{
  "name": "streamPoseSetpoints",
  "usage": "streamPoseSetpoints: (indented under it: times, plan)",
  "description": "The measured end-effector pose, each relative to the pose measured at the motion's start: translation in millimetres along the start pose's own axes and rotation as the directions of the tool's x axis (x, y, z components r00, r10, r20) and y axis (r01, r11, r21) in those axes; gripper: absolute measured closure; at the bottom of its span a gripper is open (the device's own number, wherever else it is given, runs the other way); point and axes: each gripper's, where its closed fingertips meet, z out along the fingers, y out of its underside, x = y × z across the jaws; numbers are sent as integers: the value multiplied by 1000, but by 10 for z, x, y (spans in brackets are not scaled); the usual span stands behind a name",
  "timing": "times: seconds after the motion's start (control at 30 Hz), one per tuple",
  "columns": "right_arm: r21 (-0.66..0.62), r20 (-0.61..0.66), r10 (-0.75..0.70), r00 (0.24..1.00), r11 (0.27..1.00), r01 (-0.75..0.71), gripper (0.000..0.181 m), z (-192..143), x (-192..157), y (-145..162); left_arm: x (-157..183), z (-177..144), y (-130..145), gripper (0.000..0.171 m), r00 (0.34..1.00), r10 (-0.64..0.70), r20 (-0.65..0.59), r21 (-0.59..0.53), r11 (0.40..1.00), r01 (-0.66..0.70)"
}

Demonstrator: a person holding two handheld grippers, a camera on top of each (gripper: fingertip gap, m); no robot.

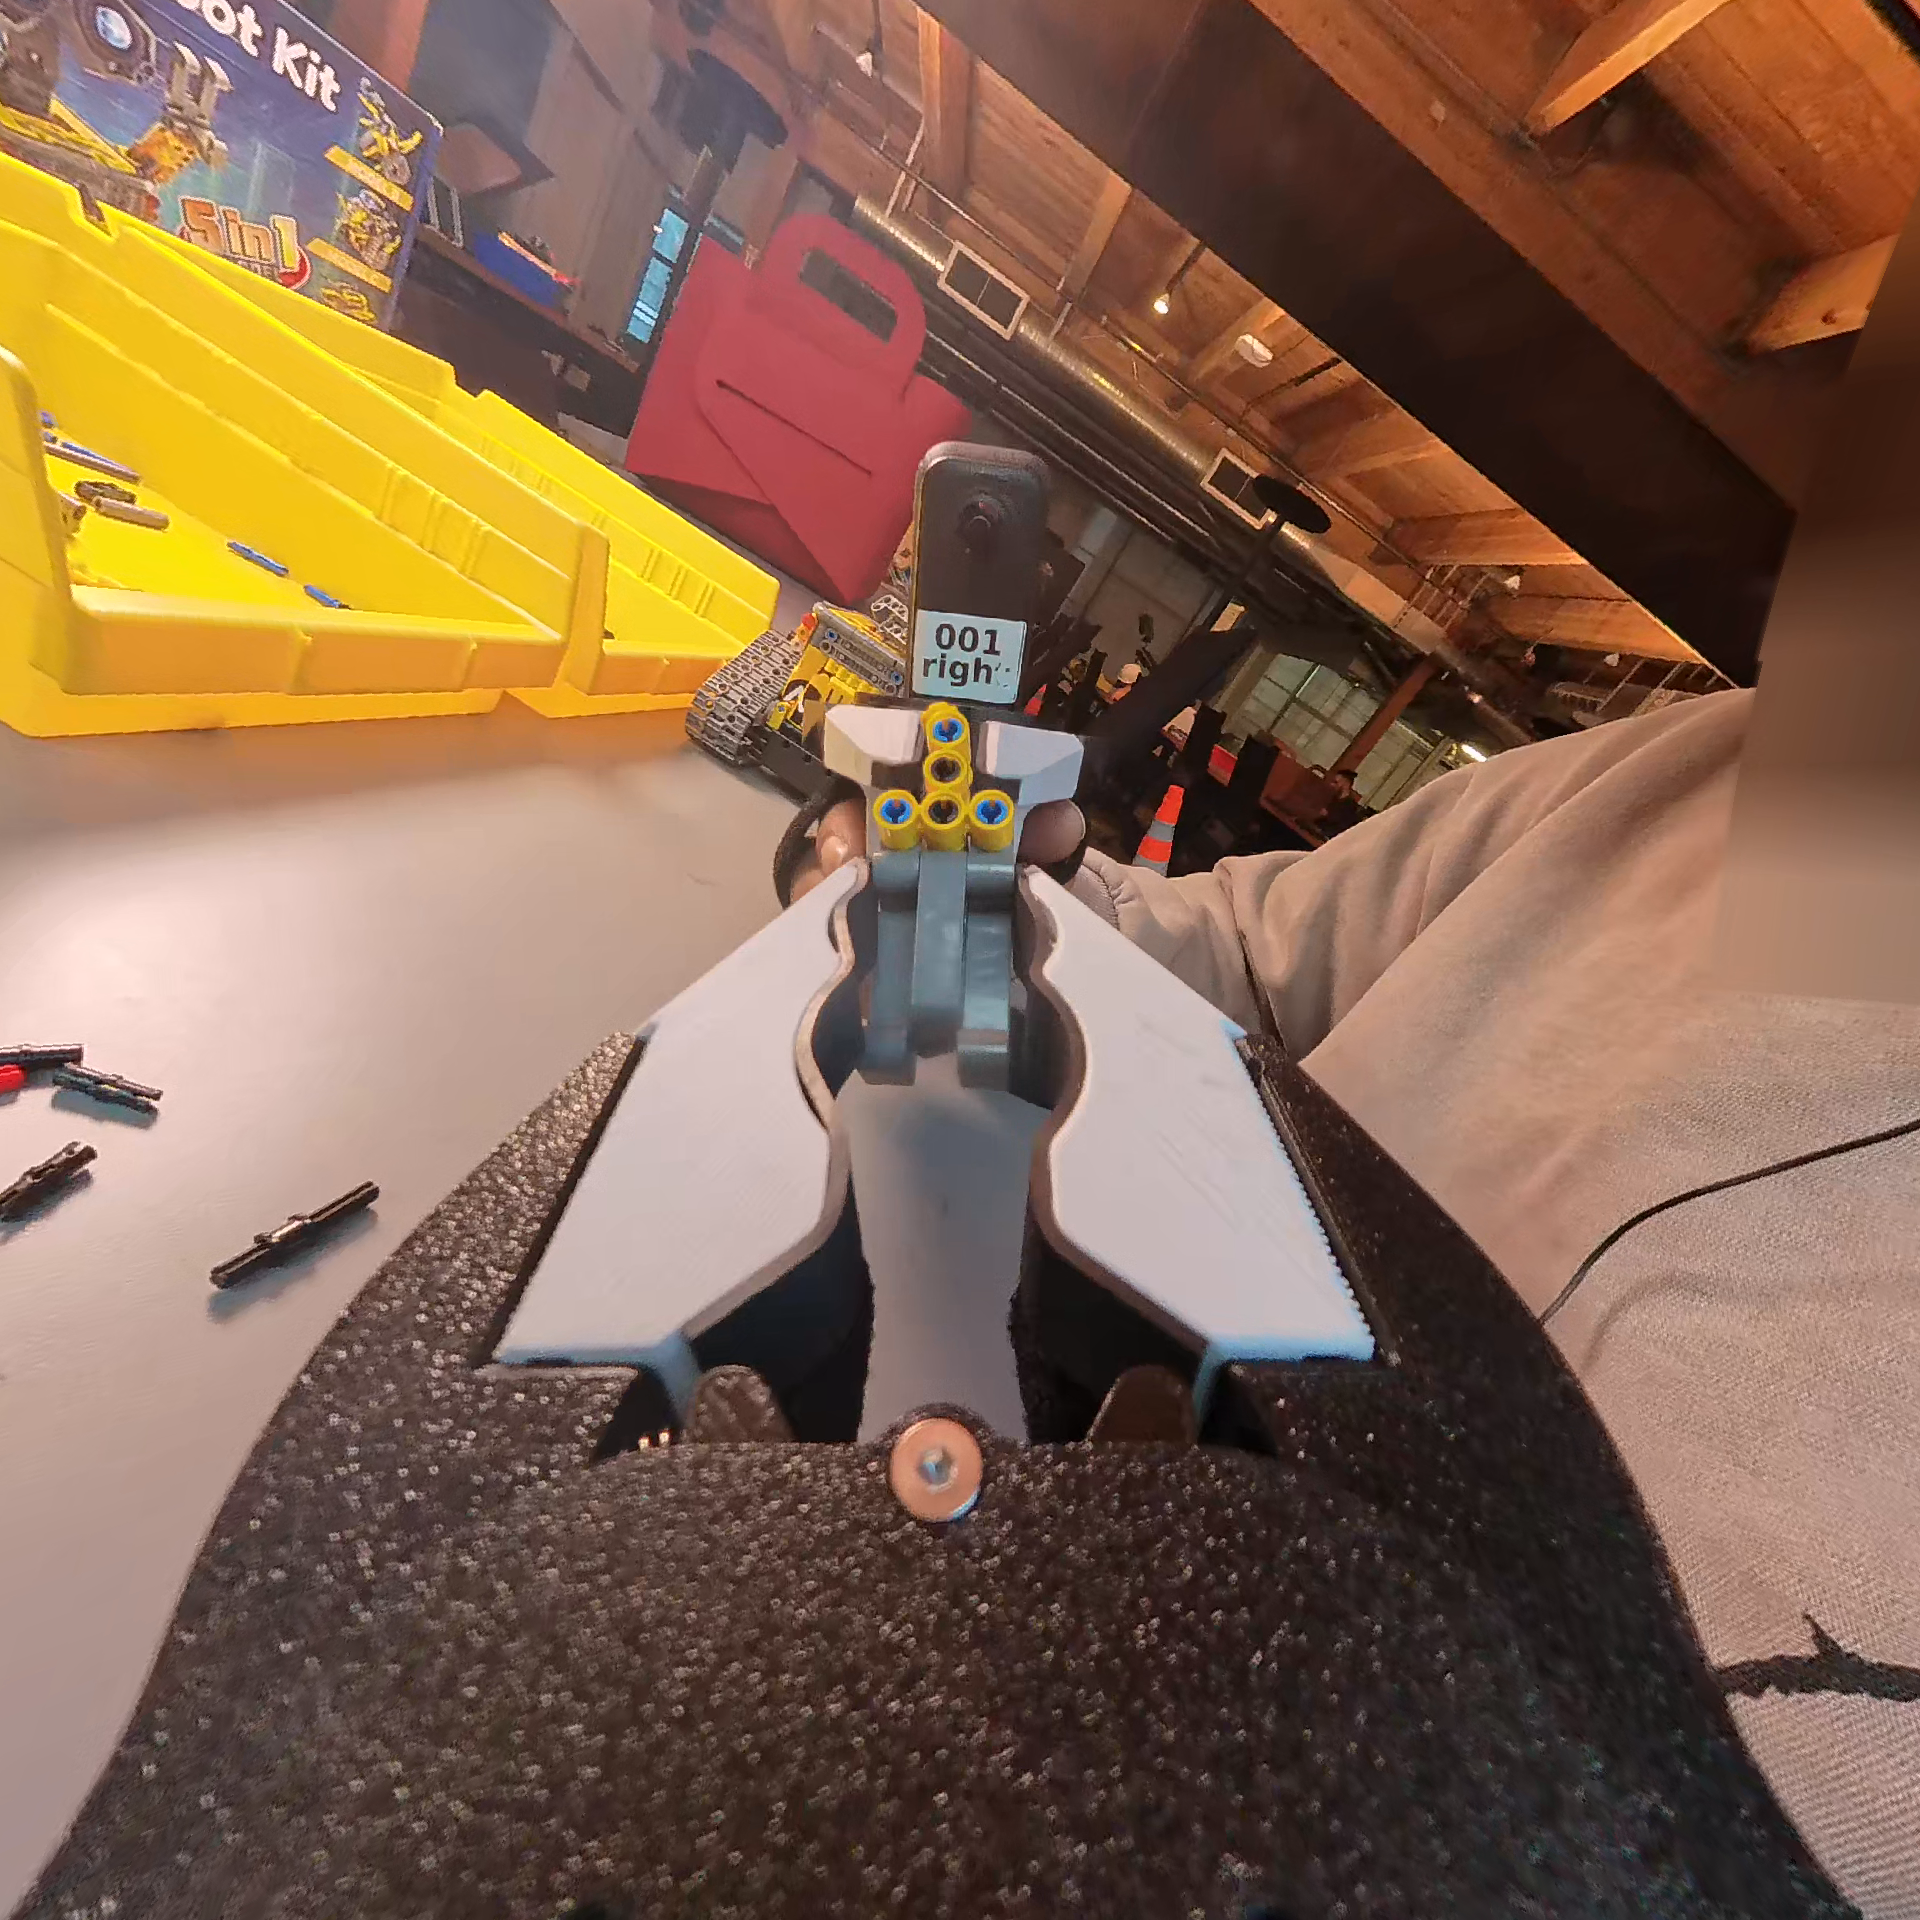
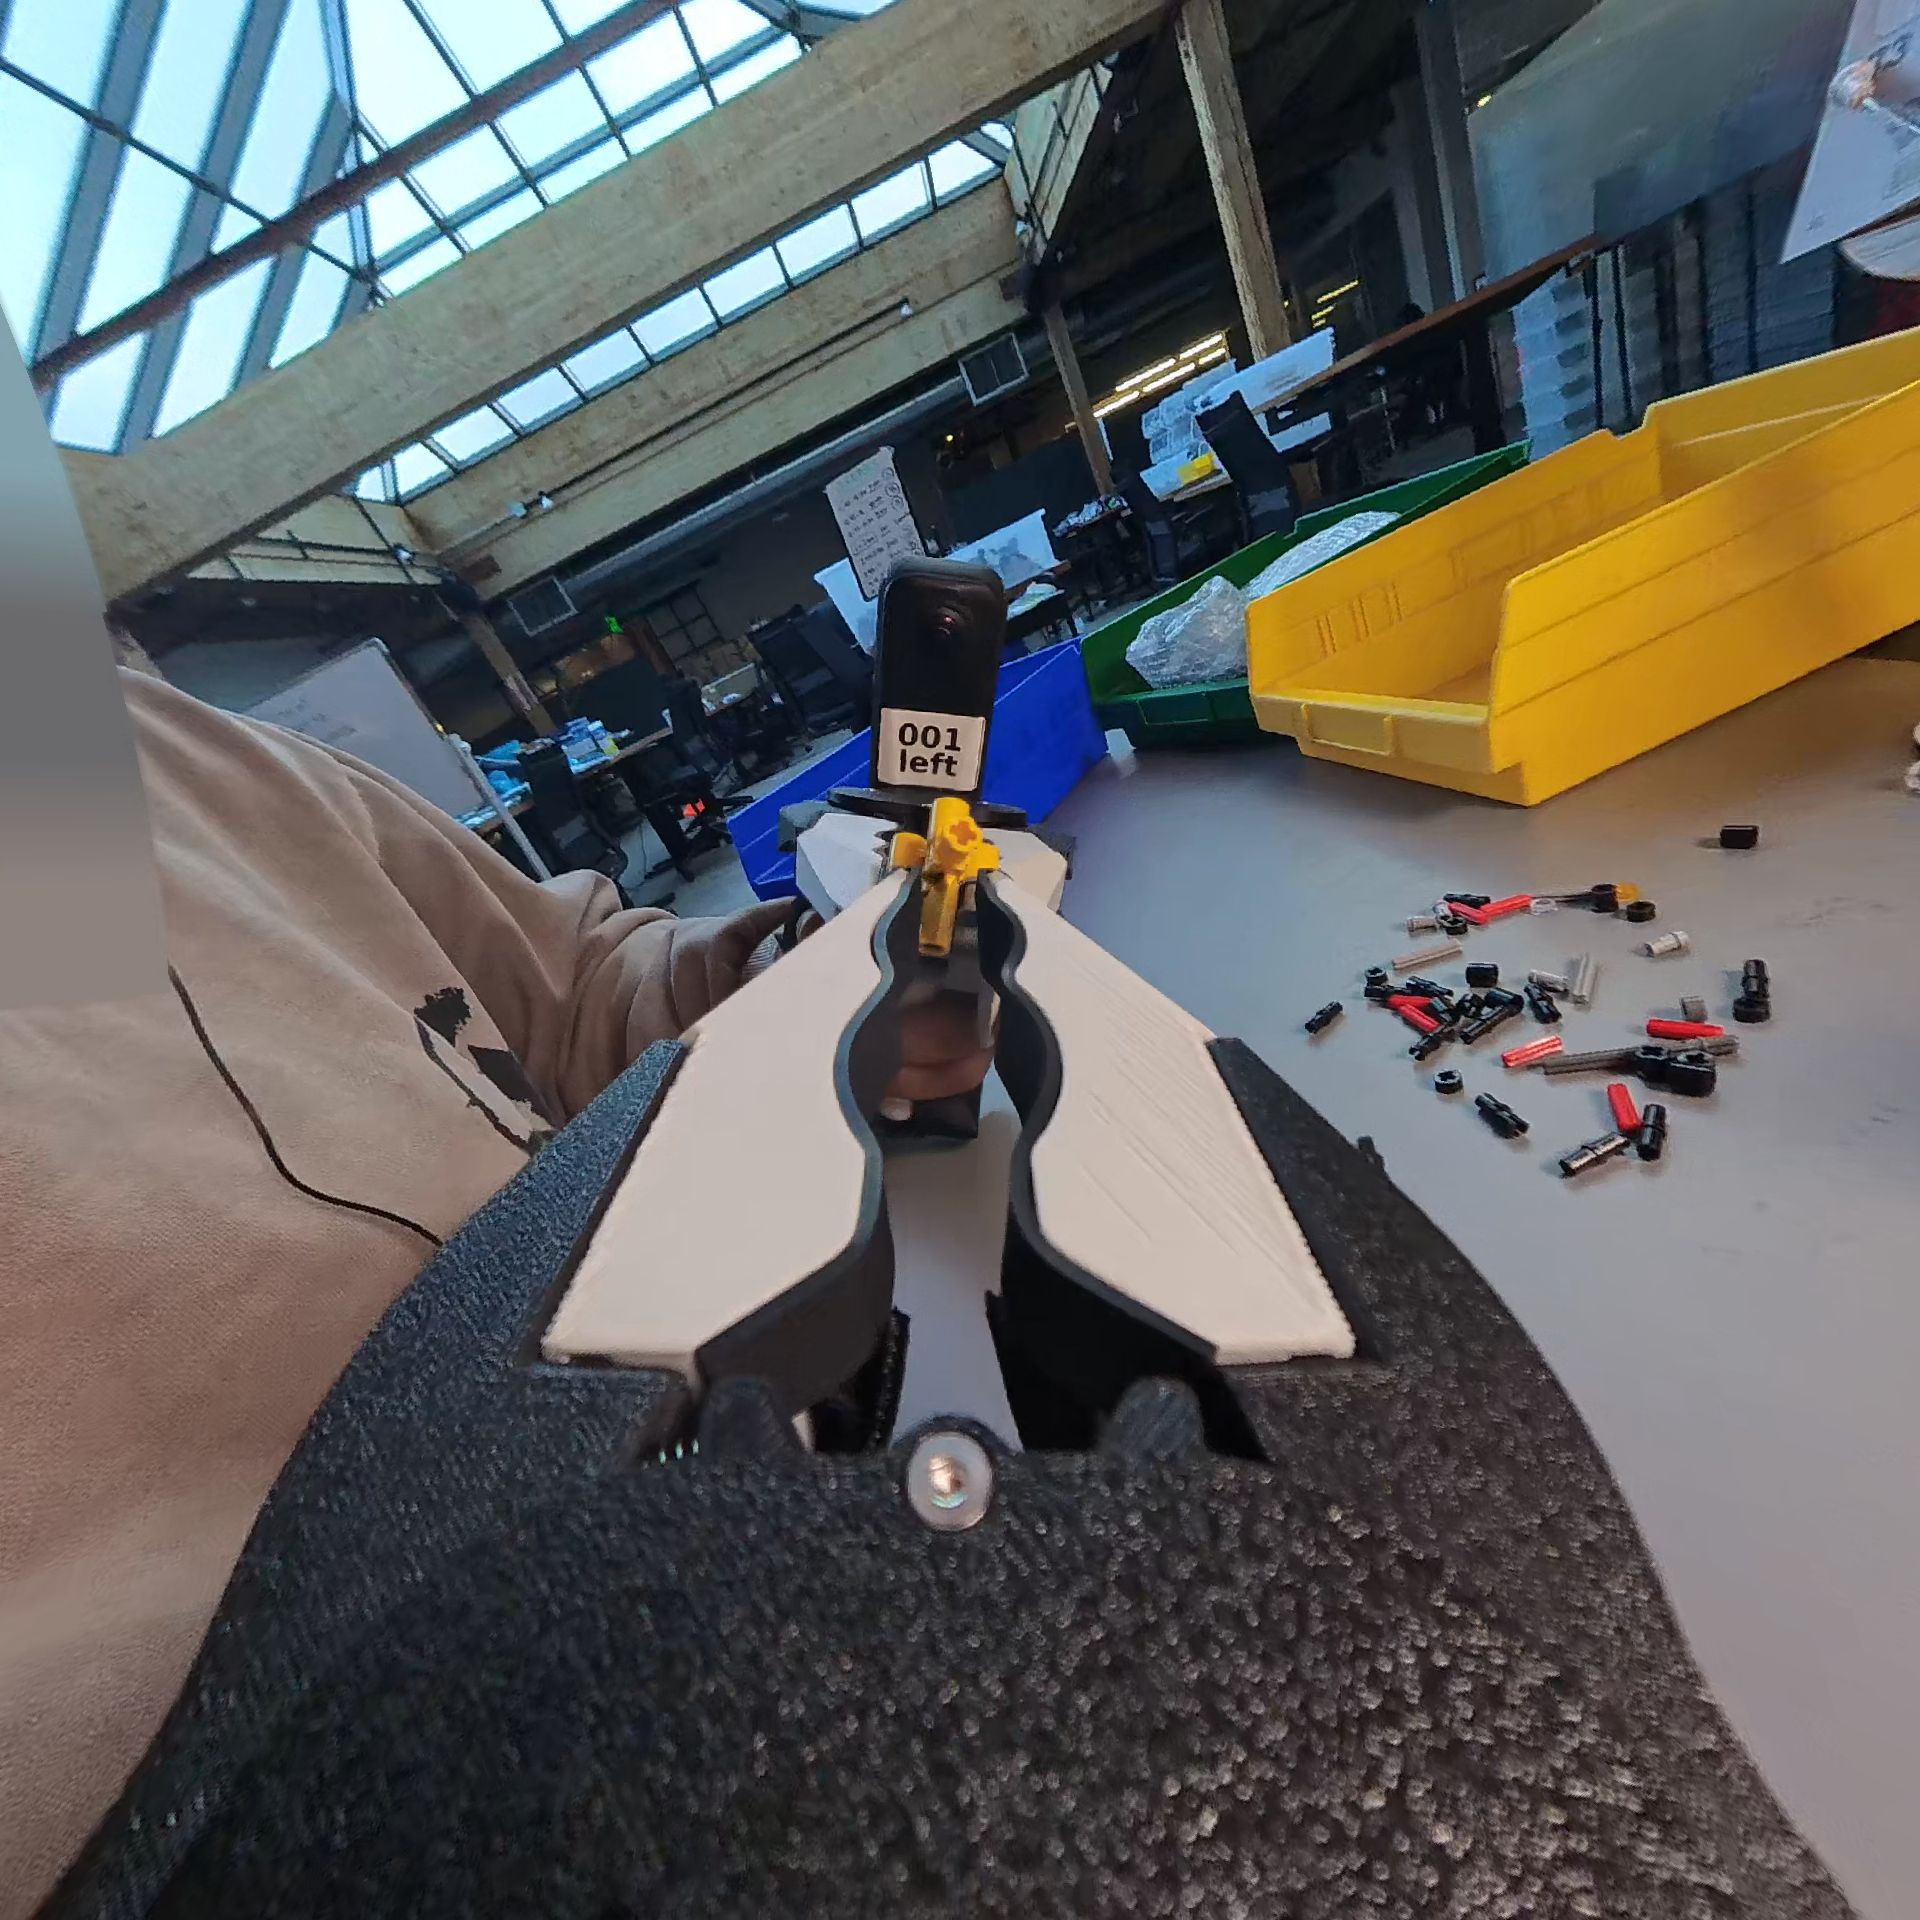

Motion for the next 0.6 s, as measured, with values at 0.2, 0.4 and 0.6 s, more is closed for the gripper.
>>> streamPoseSetpoints:
  times: [0.2,0.4,0.6]
  plan:
    - [-54,18,1,1000,999,0,176,29,-24,91,1,24,59,146,1000,-18,-14,-35,999,18]
    - [-201,49,13,999,980,-2,176,22,-69,313,21,-78,152,137,999,39,-16,-154,987,-41]
    - [-310,86,-32,996,949,57,176,45,-144,527,75,-44,338,153,998,11,-56,-263,964,-25]
